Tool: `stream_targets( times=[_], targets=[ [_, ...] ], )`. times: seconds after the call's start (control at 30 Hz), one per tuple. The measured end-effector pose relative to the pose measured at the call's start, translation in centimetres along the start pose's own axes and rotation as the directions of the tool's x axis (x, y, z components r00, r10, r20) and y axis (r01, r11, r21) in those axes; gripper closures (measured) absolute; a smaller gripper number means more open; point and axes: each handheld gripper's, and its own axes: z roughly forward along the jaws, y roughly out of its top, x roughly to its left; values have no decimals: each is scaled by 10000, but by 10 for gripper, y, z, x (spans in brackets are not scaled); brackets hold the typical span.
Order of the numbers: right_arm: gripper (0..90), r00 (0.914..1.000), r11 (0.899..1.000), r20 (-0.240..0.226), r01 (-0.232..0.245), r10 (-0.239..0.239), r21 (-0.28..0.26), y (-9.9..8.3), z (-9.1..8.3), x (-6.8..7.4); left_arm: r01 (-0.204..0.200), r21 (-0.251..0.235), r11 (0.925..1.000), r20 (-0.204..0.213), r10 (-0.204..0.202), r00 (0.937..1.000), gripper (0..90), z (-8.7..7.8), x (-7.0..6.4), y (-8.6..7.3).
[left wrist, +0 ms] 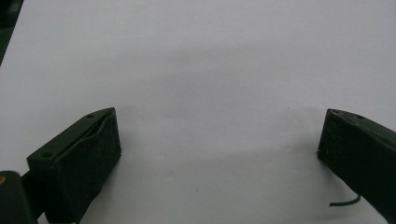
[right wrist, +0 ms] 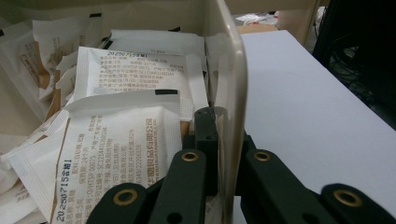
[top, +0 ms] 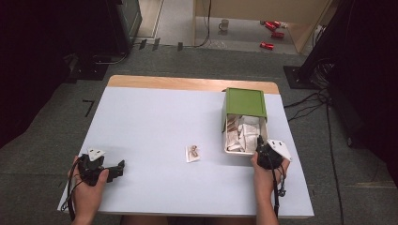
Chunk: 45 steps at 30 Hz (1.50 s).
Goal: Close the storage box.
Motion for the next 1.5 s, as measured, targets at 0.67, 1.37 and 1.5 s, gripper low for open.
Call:
stream_targets(
  times=[0.67,1.37,1.5],
  targets=[
    [516,9900,9986,-1318,-488,510,197,9,-41,-26,0,1,10000,0,0,10000,0,0,0,0],
    [479,9825,9979,-1841,372,-268,530,-24,-53,-15,-14,-2,10000,-11,14,10000,0,0,0,0],
    [499,9812,9978,-1908,389,-280,537,-22,-53,-14,-17,1,10000,-8,17,10000,0,0,0,0]
  ],
)
